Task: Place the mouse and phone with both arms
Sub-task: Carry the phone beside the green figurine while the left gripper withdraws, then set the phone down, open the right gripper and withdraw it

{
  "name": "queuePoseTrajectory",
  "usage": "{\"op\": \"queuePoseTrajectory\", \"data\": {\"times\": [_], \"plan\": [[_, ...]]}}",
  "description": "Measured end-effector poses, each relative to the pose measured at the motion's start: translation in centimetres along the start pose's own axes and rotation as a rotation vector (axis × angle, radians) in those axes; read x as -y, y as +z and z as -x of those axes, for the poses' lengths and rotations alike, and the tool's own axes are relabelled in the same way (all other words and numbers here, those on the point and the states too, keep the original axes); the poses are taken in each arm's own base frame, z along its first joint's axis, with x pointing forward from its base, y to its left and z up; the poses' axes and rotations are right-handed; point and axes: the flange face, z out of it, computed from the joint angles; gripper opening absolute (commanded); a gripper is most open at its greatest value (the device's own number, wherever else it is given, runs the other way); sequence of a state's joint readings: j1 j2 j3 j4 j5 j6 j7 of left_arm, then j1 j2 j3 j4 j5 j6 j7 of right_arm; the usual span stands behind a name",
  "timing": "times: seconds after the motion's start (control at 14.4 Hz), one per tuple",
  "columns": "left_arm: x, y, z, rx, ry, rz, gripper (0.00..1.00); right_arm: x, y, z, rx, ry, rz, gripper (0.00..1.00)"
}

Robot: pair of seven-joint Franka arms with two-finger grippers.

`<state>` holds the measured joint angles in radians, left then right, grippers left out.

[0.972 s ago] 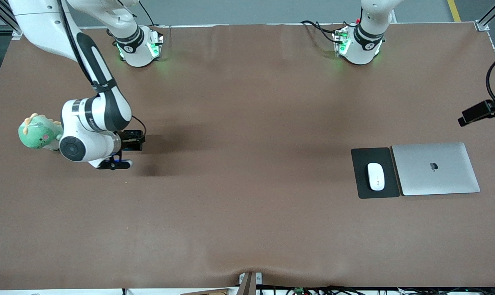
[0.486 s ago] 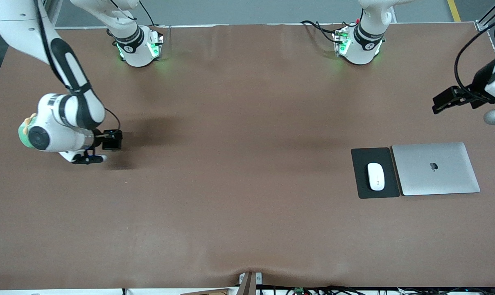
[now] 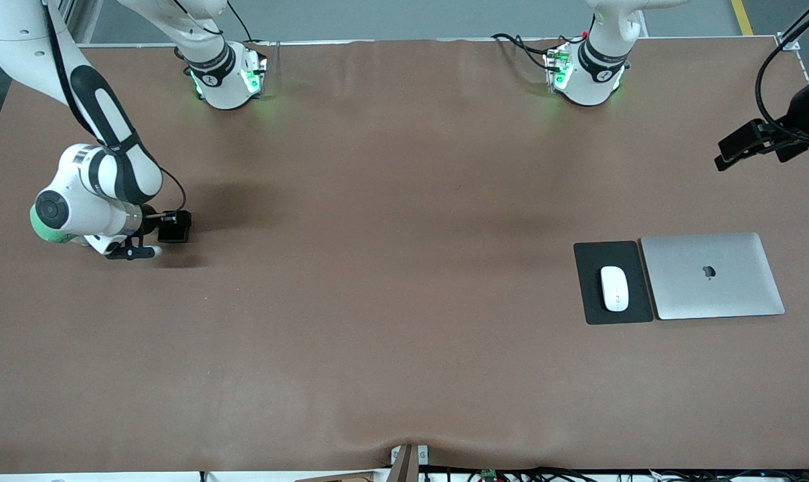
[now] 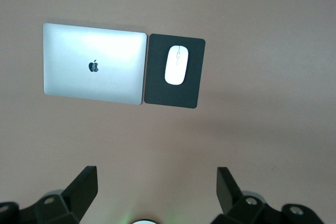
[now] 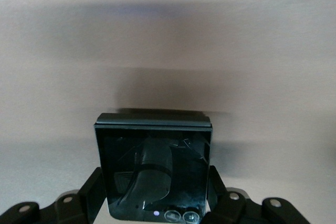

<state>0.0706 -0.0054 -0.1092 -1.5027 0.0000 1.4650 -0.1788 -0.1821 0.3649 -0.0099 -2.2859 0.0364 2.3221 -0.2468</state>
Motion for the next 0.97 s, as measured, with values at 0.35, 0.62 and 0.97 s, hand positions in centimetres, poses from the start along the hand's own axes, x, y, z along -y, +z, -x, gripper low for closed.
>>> {"op": "queuePoseTrajectory", "data": {"times": [0.35,0.62,0.97], "plan": [[-0.7,0.0,0.2,0.006,0.012,-0.001,1.00,0.1,-1.5,-0.9,-0.019,-0.006,0.004,1.00],[-2.1,-0.2,1.1,0.023,0.023,-0.007,1.00,1.5,-12.8,-4.2,0.052,-0.045,-0.014,1.00],[-2.0,-0.2,1.6,0.045,0.023,-0.012,1.00,4.2,-29.8,-5.6,-0.066,-0.092,0.021,1.00]]}}
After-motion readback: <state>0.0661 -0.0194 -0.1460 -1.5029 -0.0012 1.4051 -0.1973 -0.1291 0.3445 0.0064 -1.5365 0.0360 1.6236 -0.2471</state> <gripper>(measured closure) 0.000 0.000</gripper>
